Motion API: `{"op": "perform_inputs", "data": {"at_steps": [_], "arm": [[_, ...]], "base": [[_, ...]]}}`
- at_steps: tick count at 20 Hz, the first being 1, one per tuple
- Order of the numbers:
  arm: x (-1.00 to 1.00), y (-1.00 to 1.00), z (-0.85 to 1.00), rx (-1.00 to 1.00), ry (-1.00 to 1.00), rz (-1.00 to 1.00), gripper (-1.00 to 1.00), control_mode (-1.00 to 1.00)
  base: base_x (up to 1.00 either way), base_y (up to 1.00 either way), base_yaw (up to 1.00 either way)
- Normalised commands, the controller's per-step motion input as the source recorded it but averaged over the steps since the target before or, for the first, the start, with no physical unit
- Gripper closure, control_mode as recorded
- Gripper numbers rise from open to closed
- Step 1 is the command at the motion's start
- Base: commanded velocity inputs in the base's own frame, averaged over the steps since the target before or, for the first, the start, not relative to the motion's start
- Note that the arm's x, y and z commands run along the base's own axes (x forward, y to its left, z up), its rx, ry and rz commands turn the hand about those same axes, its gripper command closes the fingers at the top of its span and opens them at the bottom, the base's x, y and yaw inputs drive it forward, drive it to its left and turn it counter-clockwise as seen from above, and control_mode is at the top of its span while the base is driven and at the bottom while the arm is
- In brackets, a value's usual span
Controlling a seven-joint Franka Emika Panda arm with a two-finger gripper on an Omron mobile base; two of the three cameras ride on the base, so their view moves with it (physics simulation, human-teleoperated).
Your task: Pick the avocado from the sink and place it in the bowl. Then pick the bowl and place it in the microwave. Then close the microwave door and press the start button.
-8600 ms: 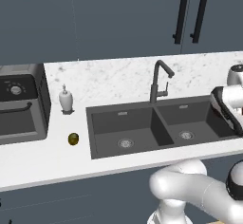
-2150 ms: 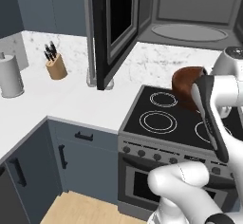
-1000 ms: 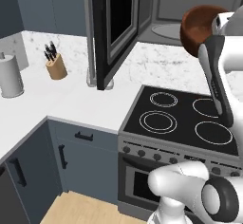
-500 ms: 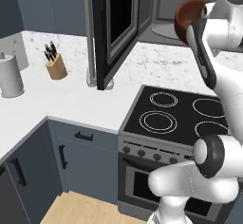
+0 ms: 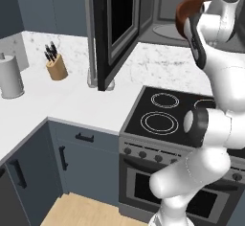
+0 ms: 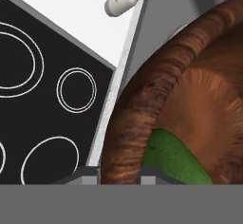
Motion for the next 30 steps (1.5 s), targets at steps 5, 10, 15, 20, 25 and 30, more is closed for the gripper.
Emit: {"op": "perform_inputs", "data": {"at_steps": [5,10,15,20,25,30], "arm": [[0.69,-0.34,0.0,0.04,0.01,0.0,1.0,-1.0],[0.7,-0.03,-0.14,0.0,0.08,0.01,1.0,-1.0],[0.45,-0.04,-0.27,0.01,0.0,0.02,1.0,-1.0],[0.3,0.0,-0.49,0.09,-0.09,0.0,-1.0,-1.0],[0.0,0.0,-0.57,0.15,-0.41,0.0,-1.0,-1.0],[0.03,0.04,-0.37,0.09,-0.43,0.0,-1.0,-1.0]], "base": [[0.0,0.0,0.0],[0.0,0.0,0.0],[0.0,0.0,0.0],[0.0,0.0,0.0],[0.0,0.0,0.0],[0.0,0.0,0.0]]}}
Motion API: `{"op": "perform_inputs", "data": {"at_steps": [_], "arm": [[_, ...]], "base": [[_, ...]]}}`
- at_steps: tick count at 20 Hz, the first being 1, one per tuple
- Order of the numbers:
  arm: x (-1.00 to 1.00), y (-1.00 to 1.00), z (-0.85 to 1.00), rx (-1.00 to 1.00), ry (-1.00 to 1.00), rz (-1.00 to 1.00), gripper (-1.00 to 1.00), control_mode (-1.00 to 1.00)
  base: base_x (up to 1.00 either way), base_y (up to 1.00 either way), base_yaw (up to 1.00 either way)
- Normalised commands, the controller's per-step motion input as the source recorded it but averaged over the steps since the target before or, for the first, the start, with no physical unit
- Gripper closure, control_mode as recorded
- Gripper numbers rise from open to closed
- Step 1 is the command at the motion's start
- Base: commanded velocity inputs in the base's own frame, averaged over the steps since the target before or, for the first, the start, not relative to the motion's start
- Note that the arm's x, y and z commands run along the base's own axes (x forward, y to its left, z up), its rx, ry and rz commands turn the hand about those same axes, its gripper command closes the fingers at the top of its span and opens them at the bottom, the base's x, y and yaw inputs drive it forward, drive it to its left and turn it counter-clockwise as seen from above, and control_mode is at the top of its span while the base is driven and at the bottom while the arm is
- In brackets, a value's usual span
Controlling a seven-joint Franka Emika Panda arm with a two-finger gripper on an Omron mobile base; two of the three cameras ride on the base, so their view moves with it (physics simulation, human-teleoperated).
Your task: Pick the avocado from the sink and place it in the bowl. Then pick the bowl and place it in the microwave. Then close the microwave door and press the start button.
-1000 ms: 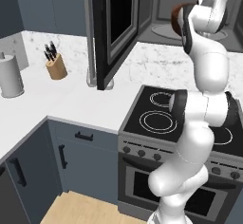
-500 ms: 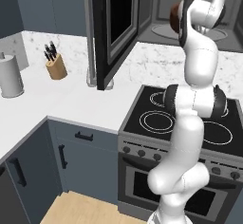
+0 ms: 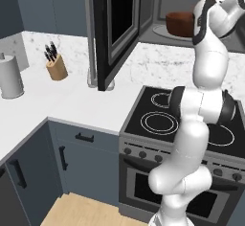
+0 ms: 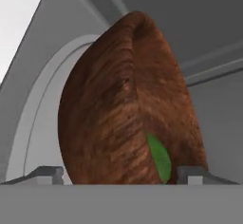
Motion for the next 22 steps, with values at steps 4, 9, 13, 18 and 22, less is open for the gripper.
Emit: {"op": "perform_inputs", "data": {"at_steps": [4,9,13,18,22], "arm": [[-0.09,0.1,0.0,0.0,-0.42,0.0,-1.0,-1.0],[-0.5,0.27,0.23,-0.03,-0.44,0.0,-1.0,-1.0],[-0.97,0.09,0.51,-0.08,-0.3,0.0,-1.0,-1.0],[-1.0,0.12,0.45,-0.08,-0.18,0.0,-1.0,-1.0],[-1.0,0.19,0.38,-0.08,-0.01,0.02,-1.0,-1.0]], "base": [[0.0,0.0,0.0],[0.0,0.0,0.0],[0.0,0.0,0.0],[0.0,0.0,0.0],[0.0,0.0,0.0]]}}
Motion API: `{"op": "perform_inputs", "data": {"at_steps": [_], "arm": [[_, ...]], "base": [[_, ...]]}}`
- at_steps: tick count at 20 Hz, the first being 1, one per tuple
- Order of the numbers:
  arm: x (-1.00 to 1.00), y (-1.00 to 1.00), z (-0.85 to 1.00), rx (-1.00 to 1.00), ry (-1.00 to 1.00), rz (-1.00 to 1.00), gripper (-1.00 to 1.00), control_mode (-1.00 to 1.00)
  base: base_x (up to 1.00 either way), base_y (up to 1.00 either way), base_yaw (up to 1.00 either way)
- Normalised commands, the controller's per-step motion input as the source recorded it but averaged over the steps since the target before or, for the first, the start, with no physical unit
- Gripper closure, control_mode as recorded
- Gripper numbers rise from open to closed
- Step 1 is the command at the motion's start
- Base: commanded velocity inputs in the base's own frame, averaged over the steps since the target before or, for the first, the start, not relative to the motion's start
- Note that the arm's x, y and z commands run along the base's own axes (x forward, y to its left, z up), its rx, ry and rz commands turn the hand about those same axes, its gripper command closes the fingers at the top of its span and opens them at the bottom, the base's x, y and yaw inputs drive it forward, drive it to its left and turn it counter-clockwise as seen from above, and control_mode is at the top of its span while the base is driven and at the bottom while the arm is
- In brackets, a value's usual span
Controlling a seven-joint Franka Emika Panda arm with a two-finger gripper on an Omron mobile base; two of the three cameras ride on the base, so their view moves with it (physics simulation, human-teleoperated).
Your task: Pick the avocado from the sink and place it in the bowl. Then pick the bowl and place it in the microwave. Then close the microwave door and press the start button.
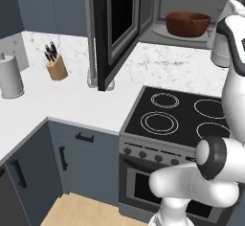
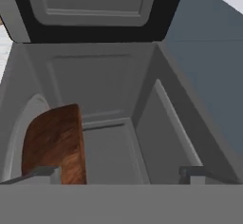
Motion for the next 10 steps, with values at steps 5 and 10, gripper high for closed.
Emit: {"op": "perform_inputs", "data": {"at_steps": [5,10], "arm": [[-1.0,0.17,0.42,0.0,0.03,0.01,-1.0,-1.0],[-1.0,0.12,0.36,0.0,0.02,0.05,-1.0,-1.0]], "base": [[0.0,0.0,0.0],[0.0,0.0,0.0]]}}
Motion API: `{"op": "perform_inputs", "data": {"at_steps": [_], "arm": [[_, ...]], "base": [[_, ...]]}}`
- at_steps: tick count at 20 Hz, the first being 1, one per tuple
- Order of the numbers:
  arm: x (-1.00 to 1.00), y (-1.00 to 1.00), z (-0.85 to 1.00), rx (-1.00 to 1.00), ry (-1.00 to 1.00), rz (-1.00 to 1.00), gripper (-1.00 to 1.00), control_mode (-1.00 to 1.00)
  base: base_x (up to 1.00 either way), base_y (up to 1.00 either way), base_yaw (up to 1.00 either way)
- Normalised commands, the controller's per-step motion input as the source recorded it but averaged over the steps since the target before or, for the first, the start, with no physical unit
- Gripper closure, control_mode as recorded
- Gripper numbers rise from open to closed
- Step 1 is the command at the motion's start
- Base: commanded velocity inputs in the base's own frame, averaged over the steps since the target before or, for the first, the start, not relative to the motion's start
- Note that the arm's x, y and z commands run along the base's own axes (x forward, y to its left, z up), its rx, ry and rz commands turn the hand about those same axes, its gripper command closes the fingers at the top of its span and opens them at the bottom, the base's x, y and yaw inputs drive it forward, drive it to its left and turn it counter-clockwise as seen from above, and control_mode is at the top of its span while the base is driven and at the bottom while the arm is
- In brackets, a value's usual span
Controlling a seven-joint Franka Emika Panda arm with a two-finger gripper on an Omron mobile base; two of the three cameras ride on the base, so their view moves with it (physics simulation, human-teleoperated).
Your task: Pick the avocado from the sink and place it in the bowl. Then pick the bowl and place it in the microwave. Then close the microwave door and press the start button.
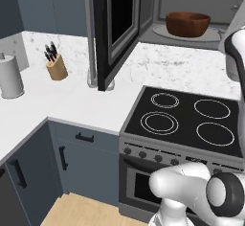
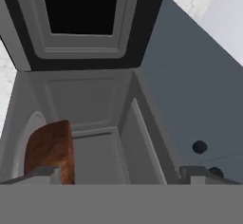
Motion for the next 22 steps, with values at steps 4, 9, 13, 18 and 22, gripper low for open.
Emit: {"op": "perform_inputs", "data": {"at_steps": [4,9,13,18,22], "arm": [[-1.0,0.21,0.27,0.0,0.07,0.11,-1.0,-1.0],[-1.0,0.53,0.01,0.0,0.0,0.03,-1.0,-1.0],[-1.0,0.8,-0.02,0.05,0.0,0.0,-1.0,-1.0],[-0.95,0.88,-0.12,0.15,-0.06,0.0,-1.0,-1.0],[-0.76,0.82,-0.11,0.14,-0.03,0.0,-1.0,-1.0]], "base": [[0.0,0.0,0.0],[0.0,0.0,0.0],[0.0,0.0,0.0],[0.0,0.0,0.0],[0.0,0.0,0.0]]}}
